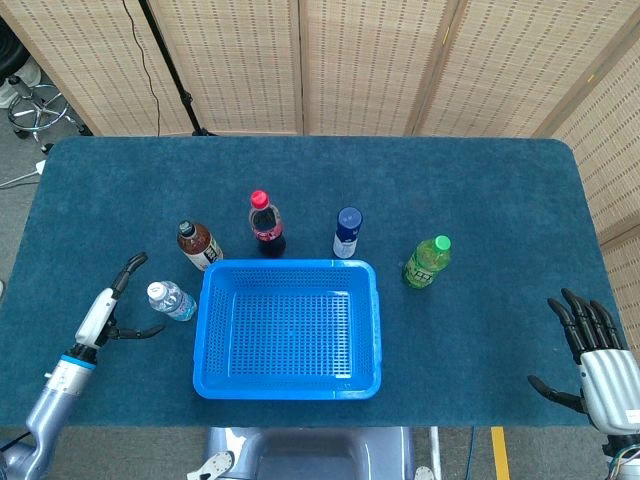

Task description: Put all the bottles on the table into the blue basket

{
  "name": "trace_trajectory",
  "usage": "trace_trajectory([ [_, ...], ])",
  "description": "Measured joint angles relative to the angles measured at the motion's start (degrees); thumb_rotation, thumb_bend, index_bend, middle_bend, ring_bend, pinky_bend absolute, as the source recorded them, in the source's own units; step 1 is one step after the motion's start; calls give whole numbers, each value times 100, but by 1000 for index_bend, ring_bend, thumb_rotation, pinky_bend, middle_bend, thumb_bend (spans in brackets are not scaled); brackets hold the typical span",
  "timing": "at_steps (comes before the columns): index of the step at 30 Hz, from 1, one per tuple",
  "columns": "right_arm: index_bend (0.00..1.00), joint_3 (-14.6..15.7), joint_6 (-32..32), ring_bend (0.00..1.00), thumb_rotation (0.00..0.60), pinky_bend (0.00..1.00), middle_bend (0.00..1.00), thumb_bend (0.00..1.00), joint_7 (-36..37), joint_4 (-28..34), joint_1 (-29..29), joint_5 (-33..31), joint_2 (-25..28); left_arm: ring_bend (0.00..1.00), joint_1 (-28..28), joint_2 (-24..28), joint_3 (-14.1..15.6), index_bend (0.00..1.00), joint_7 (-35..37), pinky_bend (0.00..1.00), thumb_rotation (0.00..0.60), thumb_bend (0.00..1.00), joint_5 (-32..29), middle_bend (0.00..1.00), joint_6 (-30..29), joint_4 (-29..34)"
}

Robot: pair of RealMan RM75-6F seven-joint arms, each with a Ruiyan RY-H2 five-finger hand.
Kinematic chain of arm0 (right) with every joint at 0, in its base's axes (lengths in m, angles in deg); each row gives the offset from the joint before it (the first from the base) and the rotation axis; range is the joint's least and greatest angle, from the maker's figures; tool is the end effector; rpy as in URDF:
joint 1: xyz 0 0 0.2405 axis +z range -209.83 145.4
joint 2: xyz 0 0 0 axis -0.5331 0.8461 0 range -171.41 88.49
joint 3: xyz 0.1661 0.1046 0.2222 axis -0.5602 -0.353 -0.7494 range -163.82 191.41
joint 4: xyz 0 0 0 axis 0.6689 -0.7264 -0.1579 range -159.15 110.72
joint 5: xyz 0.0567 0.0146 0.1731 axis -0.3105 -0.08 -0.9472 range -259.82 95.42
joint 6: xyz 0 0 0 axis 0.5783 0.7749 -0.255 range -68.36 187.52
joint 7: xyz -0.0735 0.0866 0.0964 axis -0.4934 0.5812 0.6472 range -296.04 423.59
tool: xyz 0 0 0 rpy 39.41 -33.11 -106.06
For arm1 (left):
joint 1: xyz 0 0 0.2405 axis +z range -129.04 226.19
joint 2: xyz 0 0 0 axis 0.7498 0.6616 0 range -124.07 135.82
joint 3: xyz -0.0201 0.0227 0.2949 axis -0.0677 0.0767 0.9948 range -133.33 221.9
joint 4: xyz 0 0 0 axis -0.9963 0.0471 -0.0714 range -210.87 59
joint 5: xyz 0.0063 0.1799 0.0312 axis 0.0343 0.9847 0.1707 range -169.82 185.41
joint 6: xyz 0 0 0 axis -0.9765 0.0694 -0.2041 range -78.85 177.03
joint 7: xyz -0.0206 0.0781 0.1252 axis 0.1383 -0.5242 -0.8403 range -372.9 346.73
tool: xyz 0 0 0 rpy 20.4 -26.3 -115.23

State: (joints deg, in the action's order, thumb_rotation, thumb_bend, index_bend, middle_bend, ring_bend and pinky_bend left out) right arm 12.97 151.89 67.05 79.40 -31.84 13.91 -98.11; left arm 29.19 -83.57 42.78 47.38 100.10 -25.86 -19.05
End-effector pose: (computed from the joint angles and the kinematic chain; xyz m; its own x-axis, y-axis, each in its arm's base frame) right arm -0.2903 -0.1524 0.2336 0.2787 0.0495 0.9591 -0.9518 -0.1188 0.2827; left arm -0.3415 0.2777 0.0598 -0.3830 0.2833 0.8793 0.8979 -0.1096 0.4264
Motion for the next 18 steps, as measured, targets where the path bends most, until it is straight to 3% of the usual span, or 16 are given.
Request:
trace_trajectory([
  [3,0,-6,-14,0,600,0,0,0,10,-1,4,-21,8,54,-66,-109,-48,48,42,120,600,130,-136,34,128,-8],
  [5,0,-8,-20,0,600,0,0,0,12,2,7,-23,9,177,-103,-212,-97,221,45,252,600,229,-240,147,190,-55],
  [8,0,-5,-46,0,600,0,0,0,8,3,16,-24,8,269,-149,-326,-118,426,27,341,600,393,-306,259,261,-133],
  [10,0,0,-60,0,600,0,0,0,-9,5,20,-22,5,304,-177,-368,-121,499,-5,370,600,471,-318,305,282,-168],
  [13,0,10,-74,0,600,0,0,0,-27,12,22,-12,1,341,-218,-423,-123,541,-45,394,600,535,-330,360,304,-209],
  [18,0,21,-99,0,600,0,0,0,-74,31,23,-14,-5,362,-217,-408,-124,564,64,397,600,561,-324,394,194,-176],
])
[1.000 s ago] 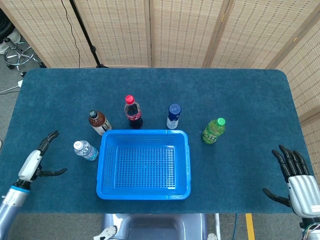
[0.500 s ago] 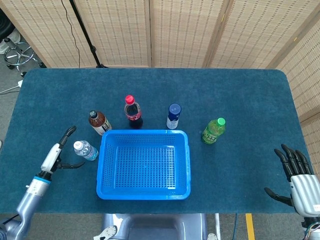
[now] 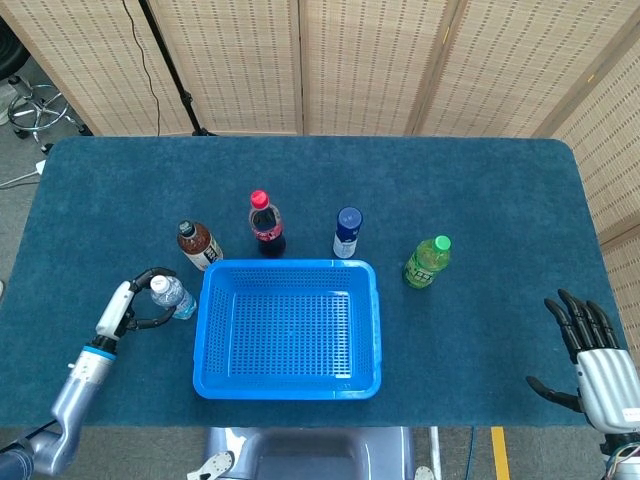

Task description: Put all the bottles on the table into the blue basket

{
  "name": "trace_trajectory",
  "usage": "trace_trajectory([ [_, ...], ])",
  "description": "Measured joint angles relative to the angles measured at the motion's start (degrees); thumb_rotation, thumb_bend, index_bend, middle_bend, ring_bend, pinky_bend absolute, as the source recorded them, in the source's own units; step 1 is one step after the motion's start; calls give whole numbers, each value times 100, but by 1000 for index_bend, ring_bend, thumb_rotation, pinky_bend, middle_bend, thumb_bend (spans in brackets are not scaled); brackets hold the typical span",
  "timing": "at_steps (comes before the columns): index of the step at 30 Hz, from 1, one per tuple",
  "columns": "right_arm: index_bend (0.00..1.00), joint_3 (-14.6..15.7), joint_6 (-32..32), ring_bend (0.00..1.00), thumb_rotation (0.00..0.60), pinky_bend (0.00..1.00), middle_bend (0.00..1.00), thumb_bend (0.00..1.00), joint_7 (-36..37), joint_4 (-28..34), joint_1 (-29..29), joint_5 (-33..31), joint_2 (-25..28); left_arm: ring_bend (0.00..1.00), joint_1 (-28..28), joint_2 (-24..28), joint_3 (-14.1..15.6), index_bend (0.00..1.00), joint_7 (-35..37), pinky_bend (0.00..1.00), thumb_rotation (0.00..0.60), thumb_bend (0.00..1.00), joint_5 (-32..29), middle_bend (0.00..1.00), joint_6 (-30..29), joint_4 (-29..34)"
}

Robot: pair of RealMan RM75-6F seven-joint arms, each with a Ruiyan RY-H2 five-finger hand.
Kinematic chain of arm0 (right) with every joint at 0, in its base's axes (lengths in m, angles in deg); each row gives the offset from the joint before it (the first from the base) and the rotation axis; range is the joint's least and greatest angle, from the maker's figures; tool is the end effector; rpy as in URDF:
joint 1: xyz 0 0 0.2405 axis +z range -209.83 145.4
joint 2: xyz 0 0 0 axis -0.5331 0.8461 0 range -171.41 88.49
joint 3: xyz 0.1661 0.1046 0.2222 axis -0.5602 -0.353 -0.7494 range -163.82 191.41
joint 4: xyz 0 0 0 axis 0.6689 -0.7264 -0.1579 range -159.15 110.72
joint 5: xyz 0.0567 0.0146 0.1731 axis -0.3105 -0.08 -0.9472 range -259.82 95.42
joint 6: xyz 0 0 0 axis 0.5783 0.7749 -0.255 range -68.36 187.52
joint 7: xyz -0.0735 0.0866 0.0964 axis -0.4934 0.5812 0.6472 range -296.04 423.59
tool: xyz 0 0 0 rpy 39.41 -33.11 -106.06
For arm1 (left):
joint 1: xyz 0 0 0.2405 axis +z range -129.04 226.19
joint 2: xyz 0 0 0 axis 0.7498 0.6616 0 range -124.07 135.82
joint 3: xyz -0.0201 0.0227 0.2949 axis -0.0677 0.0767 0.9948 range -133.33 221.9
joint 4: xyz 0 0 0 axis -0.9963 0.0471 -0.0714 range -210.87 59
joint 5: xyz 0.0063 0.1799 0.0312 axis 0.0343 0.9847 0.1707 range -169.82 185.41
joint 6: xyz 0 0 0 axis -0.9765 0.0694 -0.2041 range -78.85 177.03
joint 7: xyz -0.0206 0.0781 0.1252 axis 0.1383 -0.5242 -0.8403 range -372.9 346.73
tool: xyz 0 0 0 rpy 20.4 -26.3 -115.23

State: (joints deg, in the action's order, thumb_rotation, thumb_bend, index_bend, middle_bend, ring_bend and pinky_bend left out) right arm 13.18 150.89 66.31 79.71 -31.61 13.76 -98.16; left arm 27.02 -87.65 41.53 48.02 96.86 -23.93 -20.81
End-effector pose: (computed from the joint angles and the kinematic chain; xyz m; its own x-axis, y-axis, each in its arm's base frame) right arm -0.2902 -0.1531 0.2303 0.2872 0.0314 0.9574 -0.9501 -0.1177 0.2889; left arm -0.3314 0.2934 0.0374 -0.4428 0.2657 0.8563 0.8743 -0.0836 0.4781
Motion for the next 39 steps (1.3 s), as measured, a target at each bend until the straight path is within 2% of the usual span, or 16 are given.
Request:
trace_trajectory([
  [3,0,6,-6,0,600,0,0,0,-15,7,-1,2,-2,362,48,60,-16,565,106,397,600,565,19,394,-213,81],
  [8,0,22,-23,0,600,0,0,0,-42,24,0,24,-6,360,204,403,-79,563,290,397,600,562,127,394,-905,435],
  [13,0,40,-55,0,600,0,0,0,-86,45,7,38,-12,356,331,985,-103,557,276,397,600,557,446,394,-1642,1173],
  [18,0,49,-77,0,600,0,0,0,-150,64,8,38,-24,348,266,1398,-25,556,-148,397,600,550,924,394,-1800,1894],
  [23,0,36,-94,0,600,0,0,0,-171,76,13,-6,-26,341,-56,1592,107,555,-888,397,600,546,1380,394,-1529,2697],
  [28,0,13,-194,0,600,0,0,0,-193,69,43,-130,-35,338,-395,1459,233,554,-1544,397,600,542,1588,394,-932,3180],
  [37,0,21,-204,0,600,0,0,0,-205,68,46,-123,-30,319,-818,760,342,532,-2654,391,600,518,1242,387,225,3438],
  [39,0,16,-212,0,600,0,0,0,-189,69,49,-140,-23,239,-874,640,384,481,-2711,311,600,457,1160,314,367,3411],
])
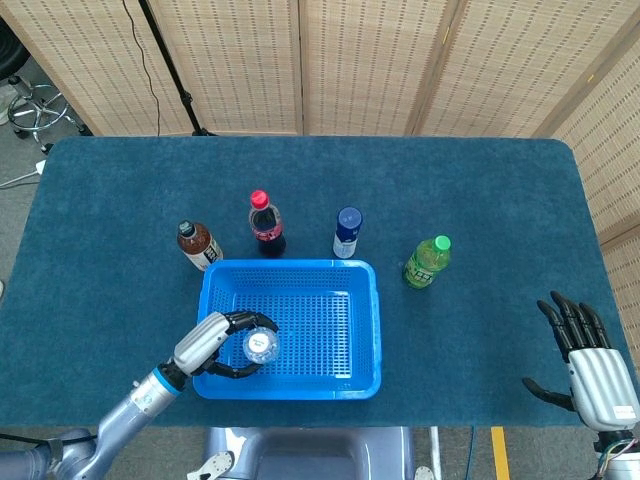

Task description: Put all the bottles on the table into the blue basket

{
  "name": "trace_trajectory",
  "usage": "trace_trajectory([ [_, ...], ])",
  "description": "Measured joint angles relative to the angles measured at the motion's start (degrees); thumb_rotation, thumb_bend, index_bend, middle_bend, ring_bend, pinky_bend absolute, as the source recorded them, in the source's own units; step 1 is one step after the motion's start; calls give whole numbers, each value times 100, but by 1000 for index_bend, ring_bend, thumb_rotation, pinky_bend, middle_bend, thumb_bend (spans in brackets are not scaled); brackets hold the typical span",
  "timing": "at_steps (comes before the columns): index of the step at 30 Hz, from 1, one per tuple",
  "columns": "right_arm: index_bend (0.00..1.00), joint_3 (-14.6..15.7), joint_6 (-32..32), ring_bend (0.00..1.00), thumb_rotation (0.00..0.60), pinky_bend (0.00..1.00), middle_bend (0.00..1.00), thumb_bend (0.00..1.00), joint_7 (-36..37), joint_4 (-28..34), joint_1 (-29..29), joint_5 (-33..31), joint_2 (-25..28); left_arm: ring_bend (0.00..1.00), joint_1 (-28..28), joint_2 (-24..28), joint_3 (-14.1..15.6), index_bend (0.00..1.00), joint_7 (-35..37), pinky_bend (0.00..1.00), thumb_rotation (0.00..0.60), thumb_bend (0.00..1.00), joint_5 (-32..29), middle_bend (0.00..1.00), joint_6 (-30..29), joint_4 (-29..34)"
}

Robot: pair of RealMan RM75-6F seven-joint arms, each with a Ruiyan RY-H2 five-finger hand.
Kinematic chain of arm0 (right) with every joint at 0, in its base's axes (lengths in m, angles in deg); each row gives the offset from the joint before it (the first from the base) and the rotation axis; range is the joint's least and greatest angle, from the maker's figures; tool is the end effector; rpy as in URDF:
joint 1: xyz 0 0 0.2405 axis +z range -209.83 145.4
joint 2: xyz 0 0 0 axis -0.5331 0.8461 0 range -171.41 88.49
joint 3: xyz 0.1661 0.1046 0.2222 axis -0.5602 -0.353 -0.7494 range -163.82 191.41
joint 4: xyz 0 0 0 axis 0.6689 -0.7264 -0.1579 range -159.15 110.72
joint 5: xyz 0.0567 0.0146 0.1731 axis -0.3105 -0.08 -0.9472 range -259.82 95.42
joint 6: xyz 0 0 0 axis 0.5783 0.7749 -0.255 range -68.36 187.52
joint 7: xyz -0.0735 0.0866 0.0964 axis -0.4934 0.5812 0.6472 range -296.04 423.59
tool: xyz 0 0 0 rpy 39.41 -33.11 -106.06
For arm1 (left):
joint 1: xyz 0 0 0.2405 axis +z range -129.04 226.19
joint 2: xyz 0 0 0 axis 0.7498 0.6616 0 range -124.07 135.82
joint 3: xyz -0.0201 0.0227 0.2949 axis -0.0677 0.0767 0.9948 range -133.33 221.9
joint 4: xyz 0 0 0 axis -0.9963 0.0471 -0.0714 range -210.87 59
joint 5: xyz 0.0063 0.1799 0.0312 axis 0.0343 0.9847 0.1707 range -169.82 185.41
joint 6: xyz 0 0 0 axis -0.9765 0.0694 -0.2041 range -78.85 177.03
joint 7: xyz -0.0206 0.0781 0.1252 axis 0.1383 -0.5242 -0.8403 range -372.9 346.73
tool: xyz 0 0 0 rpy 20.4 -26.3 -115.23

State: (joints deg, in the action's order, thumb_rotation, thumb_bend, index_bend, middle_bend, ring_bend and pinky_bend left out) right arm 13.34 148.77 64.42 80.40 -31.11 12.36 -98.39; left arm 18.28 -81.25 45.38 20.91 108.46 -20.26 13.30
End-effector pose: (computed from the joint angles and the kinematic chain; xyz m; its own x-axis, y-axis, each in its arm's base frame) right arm -0.2921 -0.1556 0.2242 0.3071 -0.0014 0.9517 -0.9470 -0.0996 0.3054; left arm -0.1796 0.2583 0.0164 -0.1799 0.5751 0.7980 0.7875 -0.4020 0.4672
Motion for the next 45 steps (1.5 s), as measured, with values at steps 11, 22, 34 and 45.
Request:
trace_trajectory([
  [11,0,30,7,0,600,0,0,0,158,13,5,69,13,0,-30,301,292,0,88,0,600,32,-38,0,-60,35],
  [22,0,58,-5,0,600,0,0,0,3,68,-3,107,-25,0,615,949,252,0,990,0,600,31,130,0,-2040,-178],
  [34,0,89,-65,0,600,0,0,0,-101,105,17,154,-67,0,966,1095,-467,0,2347,0,600,32,-1621,0,-1675,-1425],
  [45,0,60,-154,0,600,0,0,0,-114,103,55,27,-83,0,477,133,-847,0,3085,0,600,32,-2268,0,89,-3130],
])
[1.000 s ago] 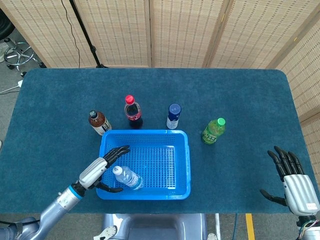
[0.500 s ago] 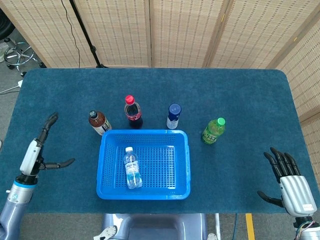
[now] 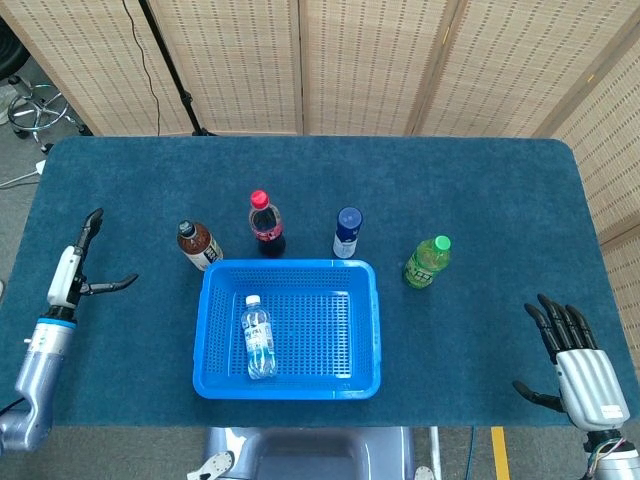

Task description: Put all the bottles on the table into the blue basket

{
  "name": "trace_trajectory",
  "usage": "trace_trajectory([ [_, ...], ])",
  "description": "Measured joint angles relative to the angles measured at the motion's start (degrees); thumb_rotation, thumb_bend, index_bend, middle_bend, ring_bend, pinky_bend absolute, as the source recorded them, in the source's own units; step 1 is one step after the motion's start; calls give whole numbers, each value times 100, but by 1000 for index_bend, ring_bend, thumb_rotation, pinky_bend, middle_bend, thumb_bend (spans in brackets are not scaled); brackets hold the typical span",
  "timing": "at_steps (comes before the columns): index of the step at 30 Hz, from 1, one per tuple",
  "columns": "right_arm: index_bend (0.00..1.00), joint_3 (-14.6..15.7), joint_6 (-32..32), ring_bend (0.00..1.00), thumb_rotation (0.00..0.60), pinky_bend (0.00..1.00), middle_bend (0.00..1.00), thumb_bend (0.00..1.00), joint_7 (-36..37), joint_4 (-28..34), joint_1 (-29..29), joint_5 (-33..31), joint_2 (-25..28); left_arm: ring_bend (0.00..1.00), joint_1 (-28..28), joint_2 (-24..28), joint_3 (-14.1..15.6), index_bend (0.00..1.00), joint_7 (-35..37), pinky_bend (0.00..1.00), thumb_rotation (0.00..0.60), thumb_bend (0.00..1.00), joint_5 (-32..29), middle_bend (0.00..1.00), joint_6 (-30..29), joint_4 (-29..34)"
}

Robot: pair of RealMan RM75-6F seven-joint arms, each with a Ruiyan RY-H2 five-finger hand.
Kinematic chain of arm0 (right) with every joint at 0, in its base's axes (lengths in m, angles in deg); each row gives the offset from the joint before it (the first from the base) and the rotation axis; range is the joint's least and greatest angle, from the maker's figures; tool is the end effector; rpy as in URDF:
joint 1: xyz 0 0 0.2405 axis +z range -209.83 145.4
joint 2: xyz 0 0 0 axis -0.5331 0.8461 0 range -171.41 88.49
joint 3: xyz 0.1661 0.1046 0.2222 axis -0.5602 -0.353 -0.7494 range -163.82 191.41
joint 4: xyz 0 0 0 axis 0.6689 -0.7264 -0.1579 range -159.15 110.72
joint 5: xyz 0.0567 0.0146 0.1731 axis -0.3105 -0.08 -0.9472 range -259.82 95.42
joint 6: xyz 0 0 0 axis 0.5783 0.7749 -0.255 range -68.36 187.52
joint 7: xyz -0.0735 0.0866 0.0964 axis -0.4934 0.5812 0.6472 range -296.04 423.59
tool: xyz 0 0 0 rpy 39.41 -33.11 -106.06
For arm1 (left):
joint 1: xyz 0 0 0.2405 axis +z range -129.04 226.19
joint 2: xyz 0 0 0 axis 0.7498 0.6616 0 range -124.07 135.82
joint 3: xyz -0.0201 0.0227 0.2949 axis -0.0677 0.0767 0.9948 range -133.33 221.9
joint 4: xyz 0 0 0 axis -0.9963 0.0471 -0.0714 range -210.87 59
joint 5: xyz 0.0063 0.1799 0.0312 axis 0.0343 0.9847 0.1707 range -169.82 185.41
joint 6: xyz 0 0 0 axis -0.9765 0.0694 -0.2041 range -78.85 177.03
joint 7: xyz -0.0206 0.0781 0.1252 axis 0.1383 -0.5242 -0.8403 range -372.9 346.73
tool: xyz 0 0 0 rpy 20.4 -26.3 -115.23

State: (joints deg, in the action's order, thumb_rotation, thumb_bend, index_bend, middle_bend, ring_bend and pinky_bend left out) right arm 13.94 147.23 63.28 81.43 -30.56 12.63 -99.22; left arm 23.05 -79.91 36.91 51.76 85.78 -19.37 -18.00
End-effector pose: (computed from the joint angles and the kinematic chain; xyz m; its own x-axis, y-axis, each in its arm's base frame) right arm -0.2885 -0.1563 0.2138 0.2980 -0.0340 0.9540 -0.9497 -0.1112 0.2927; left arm -0.3451 0.3402 0.1069 -0.5181 0.0912 0.8505 0.8524 -0.0278 0.5222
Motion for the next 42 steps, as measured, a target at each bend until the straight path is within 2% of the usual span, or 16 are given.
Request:
trace_trajectory([
  [15,0,-46,-53,0,600,0,0,0,-1,-5,26,-143,-4,0,-922,-777,-204,0,92,0,600,41,221,0,1036,-616],
  [18,0,-49,-61,0,600,0,0,0,-11,-5,29,-157,-8,0,-1006,-922,-229,0,168,0,600,115,252,0,1075,-750],
  [19,0,-51,-67,0,600,0,0,0,-11,-6,31,-164,-9,0,-1035,-978,-250,15,185,15,600,189,244,2,1100,-792],
  [21,0,-53,-89,0,600,0,0,0,-8,-11,40,-180,-12,47,-1062,-1041,-293,146,159,125,600,352,202,81,1125,-842],
  [23,0,-57,-121,0,600,0,0,0,-17,-17,53,-207,-19,189,-1078,-1119,-382,390,24,293,600,512,92,269,1124,-884],
  [26,0,-59,-132,0,600,0,0,0,-18,-23,61,-214,-23,329,-1094,-1298,-583,582,-257,393,600,620,-143,441,1086,-917],
  [28,0,-59,-126,0,600,0,0,0,-12,-24,60,-211,-23,359,-1093,-1389,-718,620,-404,416,600,645,-261,476,1005,-901],
  [32,0,-57,-121,0,600,0,0,0,2,-25,58,-213,-18,365,-1045,-1346,-814,630,-449,421,600,656,-290,482,825,-696],
  [42,0,-34,-98,0,600,0,0,0,-14,3,47,-159,-12,366,-733,-668,-951,629,-255,421,600,650,15,482,-97,398],
])
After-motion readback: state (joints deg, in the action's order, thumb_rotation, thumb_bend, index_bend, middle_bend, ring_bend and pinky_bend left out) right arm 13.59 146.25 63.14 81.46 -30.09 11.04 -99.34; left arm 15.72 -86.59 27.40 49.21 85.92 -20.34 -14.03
